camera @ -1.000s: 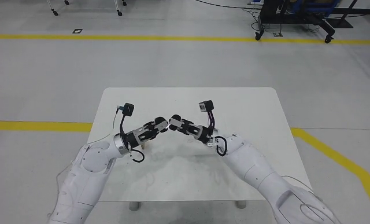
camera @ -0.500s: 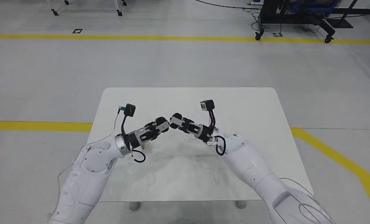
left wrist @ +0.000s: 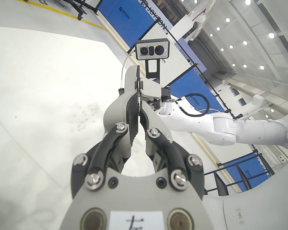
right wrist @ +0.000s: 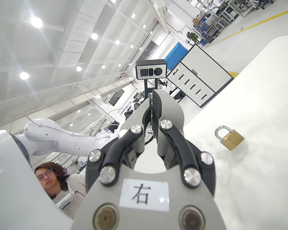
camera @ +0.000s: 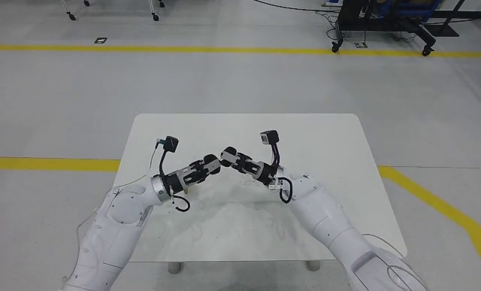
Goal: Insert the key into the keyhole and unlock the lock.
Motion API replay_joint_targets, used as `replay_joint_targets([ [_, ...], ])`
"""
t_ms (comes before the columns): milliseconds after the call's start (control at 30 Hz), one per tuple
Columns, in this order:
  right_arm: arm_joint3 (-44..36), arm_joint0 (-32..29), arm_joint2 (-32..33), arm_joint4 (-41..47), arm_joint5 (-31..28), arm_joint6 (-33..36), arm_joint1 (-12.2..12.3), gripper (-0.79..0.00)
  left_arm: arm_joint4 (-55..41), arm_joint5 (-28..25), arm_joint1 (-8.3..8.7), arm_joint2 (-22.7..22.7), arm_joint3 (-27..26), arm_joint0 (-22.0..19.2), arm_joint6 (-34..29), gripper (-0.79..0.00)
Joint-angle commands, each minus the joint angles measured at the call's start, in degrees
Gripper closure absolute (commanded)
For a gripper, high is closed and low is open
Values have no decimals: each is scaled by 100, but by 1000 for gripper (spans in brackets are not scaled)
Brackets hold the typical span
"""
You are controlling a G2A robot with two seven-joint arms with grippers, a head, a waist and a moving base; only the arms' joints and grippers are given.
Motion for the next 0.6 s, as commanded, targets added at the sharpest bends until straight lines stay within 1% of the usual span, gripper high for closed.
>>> replay_joint_targets([
  [0, -5, -16, 43, -4, 0, 43, -15, 0, 7, 20, 4, -6, -2, 0, 49, 0],
  [167, -6, -64, 162, 64, 0, 198, -49, 0, 5, 36, 18, -22, 1, 2, 88, 0],
  [200, 2, -70, 183, 87, 0, 245, -55, -12, 4, 35, 20, -23, 1, 2, 89, 0],
  [233, 8, -75, 203, 110, 0, 294, -62, -265, -7, 43, 22, -24, 4, 4, 97, 0],
  [267, 14, -79, 224, 136, 0, 339, -69, -727, -10, 45, 24, -22, 3, 3, 98, 0],
  [300, 21, -81, 243, 154, 0, 390, -76, -785, -2, 49, 27, -23, 4, 2, 104, 0],
  [433, 46, -97, 340, 264, 0, 548, -103, -785, 12, 54, 36, -19, 3, 0, 124, 0],
  [567, 83, -82, 441, 233, 0, 467, -101, -785, -82, 13, 56, -118, 24, -2, 167, 0],
])
